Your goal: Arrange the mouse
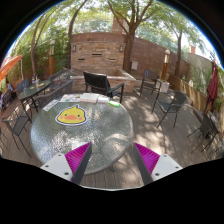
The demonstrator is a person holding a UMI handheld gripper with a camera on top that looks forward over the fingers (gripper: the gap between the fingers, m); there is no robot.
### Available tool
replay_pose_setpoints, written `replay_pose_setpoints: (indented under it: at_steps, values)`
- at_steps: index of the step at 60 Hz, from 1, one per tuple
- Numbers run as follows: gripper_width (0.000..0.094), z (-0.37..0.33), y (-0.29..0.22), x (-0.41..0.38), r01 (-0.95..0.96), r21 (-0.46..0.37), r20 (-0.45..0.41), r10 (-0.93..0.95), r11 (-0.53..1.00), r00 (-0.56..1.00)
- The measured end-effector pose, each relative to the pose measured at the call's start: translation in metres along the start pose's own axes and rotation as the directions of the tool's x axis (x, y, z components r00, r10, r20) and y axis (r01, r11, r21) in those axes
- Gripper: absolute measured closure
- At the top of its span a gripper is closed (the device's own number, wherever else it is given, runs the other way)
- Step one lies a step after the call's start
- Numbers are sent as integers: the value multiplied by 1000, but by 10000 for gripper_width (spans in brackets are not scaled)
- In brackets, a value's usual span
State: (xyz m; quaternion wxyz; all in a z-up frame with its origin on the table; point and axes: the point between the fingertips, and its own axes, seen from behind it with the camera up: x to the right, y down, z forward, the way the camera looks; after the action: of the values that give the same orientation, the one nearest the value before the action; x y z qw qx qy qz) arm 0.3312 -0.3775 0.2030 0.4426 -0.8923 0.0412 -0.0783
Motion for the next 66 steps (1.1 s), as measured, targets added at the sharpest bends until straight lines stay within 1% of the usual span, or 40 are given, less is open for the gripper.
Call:
replay_pose_setpoints:
  at_steps: [5, 10, 13, 18, 24, 30, 39, 48, 52, 56, 66]
  values:
    - [83, -3, 0, 3, -3, 5, -24, 3, 1000, 1000]
    - [83, -19, 2, 4, -3, -2, -54, 3, 1000, 999]
    - [83, -17, 11, -8, -5, -8, -73, 5, 1000, 997]
    - [85, -31, 22, -15, -2, -24, -105, -1, 1000, 994]
    - [84, -30, 53, -33, -5, -47, -128, -1, 999, 992]
    - [86, -27, 84, -61, -38, -78, -126, 28, 996, 992]
    - [86, -10, 109, -104, -54, -108, -80, 45, 993, 996]
    - [86, 33, 128, -142, -43, -124, -9, 43, 991, 999]
    - [86, 56, 132, -157, -41, -135, 24, 45, 990, 999]
    - [86, 81, 131, -167, -39, -127, 52, 46, 991, 998]
    - [79, 142, 120, -182, -49, -114, 91, 59, 992, 994]
